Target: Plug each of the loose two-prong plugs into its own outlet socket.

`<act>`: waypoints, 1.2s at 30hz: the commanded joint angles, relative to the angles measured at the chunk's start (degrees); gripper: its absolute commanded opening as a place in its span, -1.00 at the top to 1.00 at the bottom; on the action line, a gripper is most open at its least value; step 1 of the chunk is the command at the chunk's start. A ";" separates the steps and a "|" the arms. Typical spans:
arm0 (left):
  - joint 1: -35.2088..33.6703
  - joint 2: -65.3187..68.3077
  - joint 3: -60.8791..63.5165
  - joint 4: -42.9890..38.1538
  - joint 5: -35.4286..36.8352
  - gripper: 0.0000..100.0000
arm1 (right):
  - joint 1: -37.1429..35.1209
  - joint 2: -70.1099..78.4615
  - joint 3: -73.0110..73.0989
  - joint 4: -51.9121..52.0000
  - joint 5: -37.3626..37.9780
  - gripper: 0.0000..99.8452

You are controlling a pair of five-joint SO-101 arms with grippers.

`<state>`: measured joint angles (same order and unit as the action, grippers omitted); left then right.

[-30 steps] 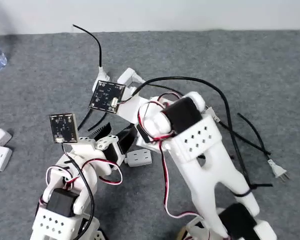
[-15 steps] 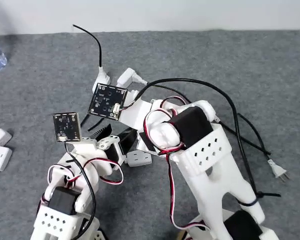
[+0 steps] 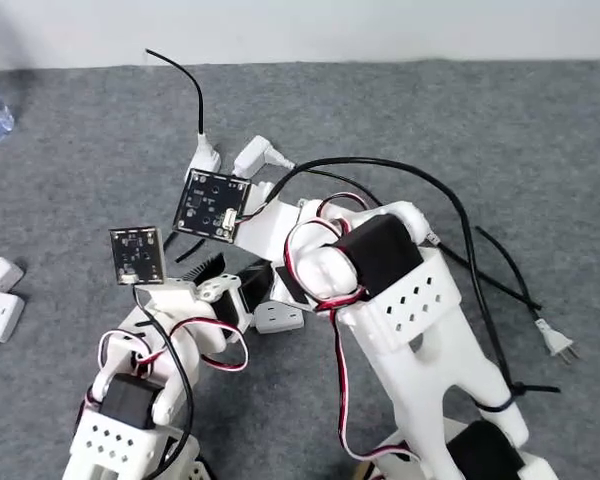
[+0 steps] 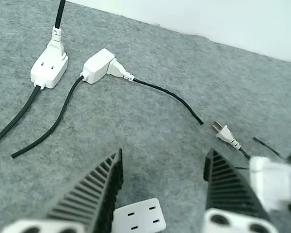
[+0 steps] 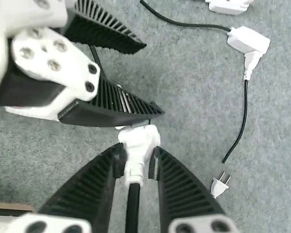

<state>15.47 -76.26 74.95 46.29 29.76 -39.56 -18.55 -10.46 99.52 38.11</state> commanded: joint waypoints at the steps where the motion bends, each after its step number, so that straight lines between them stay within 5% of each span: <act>1: -3.16 0.09 -0.84 0.18 -0.97 0.48 | -0.75 -1.36 -0.62 -1.71 0.26 0.98; 9: -20.57 0.09 -0.84 2.81 -6.59 0.48 | 3.12 5.67 2.81 -3.38 5.01 0.98; 19: -36.92 0.09 6.55 7.47 -23.74 0.48 | 4.97 17.89 3.69 -6.90 11.52 0.98; 27: -42.55 0.09 9.27 7.74 -34.81 0.48 | 6.02 26.86 3.60 -9.80 14.07 0.98; 36: -42.46 0.09 9.89 7.65 -35.52 0.48 | 6.46 27.65 6.95 -10.42 14.33 0.98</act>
<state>-26.90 -76.26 85.32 53.67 -5.14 -33.58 9.32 -4.31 90.29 51.82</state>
